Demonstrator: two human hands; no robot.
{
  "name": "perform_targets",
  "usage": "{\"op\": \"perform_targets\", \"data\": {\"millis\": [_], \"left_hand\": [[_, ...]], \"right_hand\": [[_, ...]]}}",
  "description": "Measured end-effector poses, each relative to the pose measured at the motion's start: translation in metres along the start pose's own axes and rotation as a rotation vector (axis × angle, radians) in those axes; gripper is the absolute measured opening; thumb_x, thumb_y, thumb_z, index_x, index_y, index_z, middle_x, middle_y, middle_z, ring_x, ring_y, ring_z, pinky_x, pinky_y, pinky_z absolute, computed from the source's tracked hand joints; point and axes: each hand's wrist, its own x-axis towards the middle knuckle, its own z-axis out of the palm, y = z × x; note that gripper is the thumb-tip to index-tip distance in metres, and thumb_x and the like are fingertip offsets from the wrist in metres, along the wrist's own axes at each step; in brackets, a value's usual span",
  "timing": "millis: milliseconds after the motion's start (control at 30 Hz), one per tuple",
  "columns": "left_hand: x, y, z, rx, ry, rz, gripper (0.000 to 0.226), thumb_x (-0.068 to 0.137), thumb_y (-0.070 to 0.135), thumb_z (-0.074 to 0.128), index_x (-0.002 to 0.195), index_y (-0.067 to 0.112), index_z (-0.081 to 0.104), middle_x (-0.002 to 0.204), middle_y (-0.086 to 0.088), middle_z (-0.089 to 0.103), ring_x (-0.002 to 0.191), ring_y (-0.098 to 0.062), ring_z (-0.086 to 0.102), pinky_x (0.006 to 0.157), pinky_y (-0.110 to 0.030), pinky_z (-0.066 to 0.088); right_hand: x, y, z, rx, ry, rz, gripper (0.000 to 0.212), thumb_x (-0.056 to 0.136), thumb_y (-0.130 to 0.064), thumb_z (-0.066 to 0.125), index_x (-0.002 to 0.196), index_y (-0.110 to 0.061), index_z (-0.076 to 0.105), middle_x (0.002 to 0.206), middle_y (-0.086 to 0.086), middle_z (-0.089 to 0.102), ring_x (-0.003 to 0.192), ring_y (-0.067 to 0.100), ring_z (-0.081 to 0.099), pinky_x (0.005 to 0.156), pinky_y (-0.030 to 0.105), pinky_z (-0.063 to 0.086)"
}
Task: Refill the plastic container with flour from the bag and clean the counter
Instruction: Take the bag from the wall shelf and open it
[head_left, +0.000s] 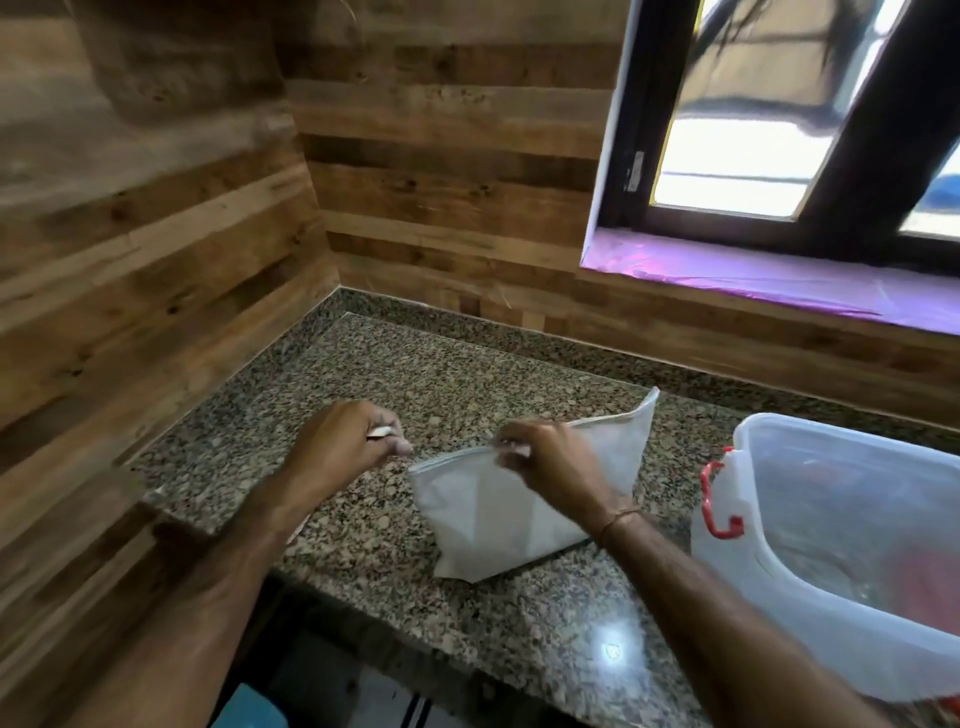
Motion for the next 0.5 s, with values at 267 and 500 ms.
{"op": "perform_targets", "data": {"millis": [267,500], "left_hand": [[0.004,0.008,0.004,-0.254,0.040,0.103,0.018,0.097,0.029,0.069,0.079,0.029,0.071,0.072,0.013,0.072,0.066,-0.004,0.067,0.067,-0.032,0.058],[-0.022,-0.024,0.062,-0.911,-0.173,-0.345,0.016,0.105,0.024,0.059,0.109,0.012,0.069,0.090,-0.002,0.079,0.082,-0.019,0.074,0.074,-0.038,0.061]], "right_hand": [[0.012,-0.074,0.051,0.111,0.072,0.031,0.037,0.087,-0.063,0.063,0.096,-0.030,0.077,0.093,-0.010,0.078,0.085,0.007,0.071,0.065,0.028,0.055],[0.017,-0.084,0.064,0.221,0.002,0.183,0.011,0.083,-0.034,0.079,0.092,-0.027,0.077,0.087,-0.012,0.078,0.080,0.001,0.071,0.070,0.029,0.061]]}}
